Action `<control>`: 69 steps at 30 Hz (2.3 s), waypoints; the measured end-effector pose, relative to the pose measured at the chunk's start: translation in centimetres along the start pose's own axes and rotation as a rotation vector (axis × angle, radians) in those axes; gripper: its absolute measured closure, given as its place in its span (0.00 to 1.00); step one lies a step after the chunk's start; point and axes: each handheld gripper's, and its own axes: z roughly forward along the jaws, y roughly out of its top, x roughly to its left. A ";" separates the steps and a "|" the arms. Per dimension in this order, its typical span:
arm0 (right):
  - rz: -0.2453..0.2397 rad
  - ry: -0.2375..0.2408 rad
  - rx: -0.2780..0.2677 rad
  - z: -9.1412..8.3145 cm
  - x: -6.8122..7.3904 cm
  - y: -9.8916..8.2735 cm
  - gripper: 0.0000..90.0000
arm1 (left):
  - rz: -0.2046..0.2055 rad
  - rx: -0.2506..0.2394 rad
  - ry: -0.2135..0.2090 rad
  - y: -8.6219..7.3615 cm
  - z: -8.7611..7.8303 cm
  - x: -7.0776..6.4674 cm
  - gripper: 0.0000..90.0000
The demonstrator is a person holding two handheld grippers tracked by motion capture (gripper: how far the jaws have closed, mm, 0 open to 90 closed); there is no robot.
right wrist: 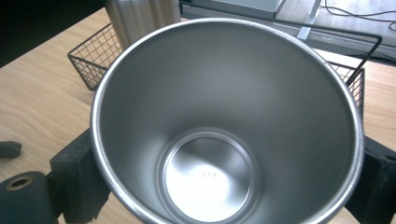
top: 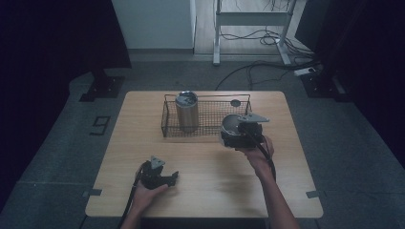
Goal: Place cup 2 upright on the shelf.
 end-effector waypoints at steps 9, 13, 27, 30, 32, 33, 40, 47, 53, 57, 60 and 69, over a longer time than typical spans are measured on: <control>0.001 -0.013 0.006 0.8 -0.7 0.9 0.08 | 0.000 -0.001 0.000 0.0 0.0 0.0 0.16; 0.004 -0.018 0.007 1.0 -0.9 1.3 0.08 | 0.000 -0.001 0.000 0.0 0.0 0.0 0.16; 0.008 -0.021 0.005 1.8 -1.5 3.0 0.08 | 0.002 -0.003 -0.001 0.0 0.0 0.0 0.16; 0.012 -0.024 0.006 1.9 -1.7 3.2 0.08 | 0.001 -0.004 -0.001 0.0 0.0 0.0 0.16; 0.018 -0.024 0.005 2.0 -1.8 3.3 0.08 | 0.001 -0.004 -0.001 0.0 0.0 0.0 0.16; 0.017 -0.027 0.004 2.1 -2.0 3.5 0.08 | -0.001 -0.004 -0.002 0.0 0.0 0.0 0.16; 0.024 -0.036 0.005 2.4 -2.3 4.0 0.08 | 0.002 -0.004 -0.002 0.0 0.0 0.0 0.16; 0.034 -0.044 0.018 3.1 -3.0 4.3 0.08 | 0.003 -0.002 -0.002 0.0 0.0 0.0 0.16; 0.034 -0.052 0.027 3.7 -3.2 4.6 0.08 | 0.004 -0.002 -0.003 0.0 0.0 0.0 0.16; 0.039 -0.056 0.031 4.1 -3.6 4.7 0.08 | 0.003 -0.003 -0.003 0.0 0.0 0.0 0.16; 0.041 -0.059 0.038 4.4 -3.9 4.7 0.08 | 0.003 -0.003 -0.002 0.0 0.0 0.0 0.16; 0.036 -0.061 0.040 4.9 -4.3 5.2 0.08 | 0.005 -0.002 0.000 0.0 0.0 0.0 0.16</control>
